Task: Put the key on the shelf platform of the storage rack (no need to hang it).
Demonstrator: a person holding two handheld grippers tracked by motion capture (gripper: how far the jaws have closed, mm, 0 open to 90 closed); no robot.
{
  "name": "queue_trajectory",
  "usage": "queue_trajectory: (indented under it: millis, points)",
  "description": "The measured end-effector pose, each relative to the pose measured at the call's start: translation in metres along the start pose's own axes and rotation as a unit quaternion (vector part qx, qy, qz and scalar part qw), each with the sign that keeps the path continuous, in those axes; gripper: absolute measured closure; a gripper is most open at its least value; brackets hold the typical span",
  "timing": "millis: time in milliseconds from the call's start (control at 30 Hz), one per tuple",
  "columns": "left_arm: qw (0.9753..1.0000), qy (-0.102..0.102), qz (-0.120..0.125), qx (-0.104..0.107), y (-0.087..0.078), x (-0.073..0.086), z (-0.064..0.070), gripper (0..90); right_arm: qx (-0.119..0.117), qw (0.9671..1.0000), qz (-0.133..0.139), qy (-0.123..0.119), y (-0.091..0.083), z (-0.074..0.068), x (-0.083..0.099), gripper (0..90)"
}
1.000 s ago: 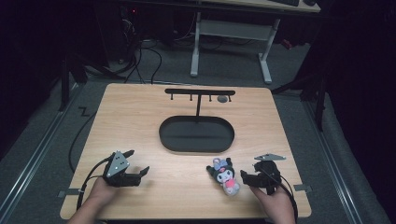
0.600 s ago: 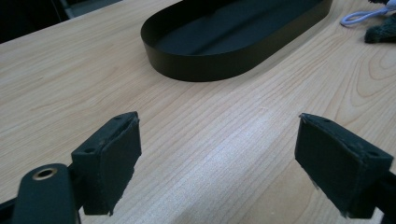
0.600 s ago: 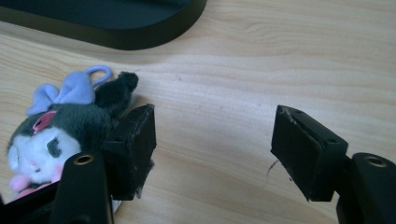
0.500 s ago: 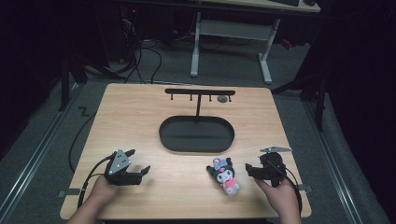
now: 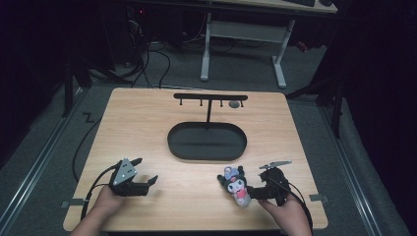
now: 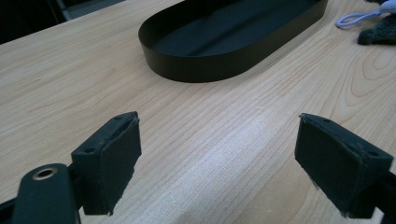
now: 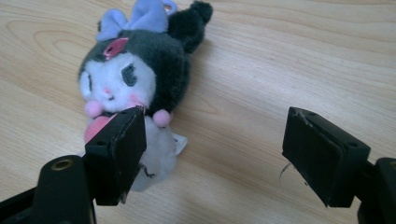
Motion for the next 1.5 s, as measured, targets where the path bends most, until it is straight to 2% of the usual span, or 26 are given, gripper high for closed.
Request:
queue_trajectory:
  millis: [333, 367, 533, 667, 867, 933, 1100, 1267, 1300, 1333, 1367, 1400, 1433, 1500]
  points:
    - [1.0000, -0.001, -0.002, 0.000, 0.001, 0.000, 0.000, 15.4, 0.007, 0.9994, 0.023, -0.026, -0.008, -0.014, -0.001, 23.2]
    - [1.0000, -0.001, -0.002, 0.000, 0.001, 0.000, 0.000, 15.4, -0.004, 0.9993, 0.020, -0.032, -0.008, -0.018, 0.000, 23.5]
    - [1.0000, 0.000, -0.004, 0.001, 0.001, 0.000, 0.000, 15.4, -0.010, 0.9992, 0.013, -0.038, 0.000, -0.031, 0.002, 17.5]
    - [1.0000, 0.000, -0.002, 0.001, 0.001, 0.000, 0.000, 15.4, -0.018, 0.9984, 0.000, -0.053, 0.007, -0.041, 0.005, 15.0]
    - [1.0000, -0.001, -0.003, 0.001, 0.001, -0.001, -0.001, 15.4, -0.013, 0.9974, -0.007, -0.071, 0.017, -0.049, 0.010, 14.1]
    - [1.0000, -0.002, -0.004, 0.001, 0.001, -0.001, -0.001, 15.4, -0.011, 0.9976, -0.010, -0.068, 0.017, -0.049, 0.011, 14.1]
    - [1.0000, 0.006, -0.005, 0.002, 0.001, -0.001, 0.001, 15.4, -0.008, 0.9975, -0.015, -0.068, 0.020, -0.049, 0.012, 17.1]
    - [1.0000, -0.002, -0.005, 0.002, 0.002, -0.001, -0.001, 15.4, -0.007, 0.9972, -0.026, -0.070, 0.024, -0.048, 0.013, 23.7]
    - [1.0000, 0.000, -0.005, 0.002, 0.002, -0.001, -0.001, 15.4, -0.008, 0.9966, -0.030, -0.076, 0.026, -0.047, 0.014, 28.4]
    - [1.0000, 0.000, -0.005, 0.002, 0.002, -0.001, -0.001, 15.4, -0.008, 0.9966, -0.030, -0.076, 0.026, -0.047, 0.014, 28.4]
    - [1.0000, 0.002, -0.004, 0.001, 0.002, -0.001, 0.000, 15.4, -0.005, 0.9962, -0.031, -0.081, 0.027, -0.047, 0.014, 36.4]
    - [1.0000, 0.001, -0.005, 0.001, 0.002, -0.001, 0.000, 15.4, -0.004, 0.9964, -0.032, -0.078, 0.026, -0.047, 0.015, 40.0]
    - [1.0000, 0.001, -0.005, 0.001, 0.002, -0.001, 0.000, 15.5, -0.004, 0.9964, -0.032, -0.078, 0.026, -0.047, 0.015, 40.0]
    - [1.0000, 0.002, -0.006, 0.001, 0.002, -0.001, 0.000, 15.4, 0.003, 0.9966, -0.022, -0.079, 0.024, -0.045, 0.015, 45.9]
Point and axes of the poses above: each handheld gripper's, and its own axes: y roughly forward along the jaws, x roughly out of its underside, z roughly to its right, the point moved 1 cm from there along y, roughly forward along the jaws, and after that the axes turned 1 degree about x, right-handed, at the moved point
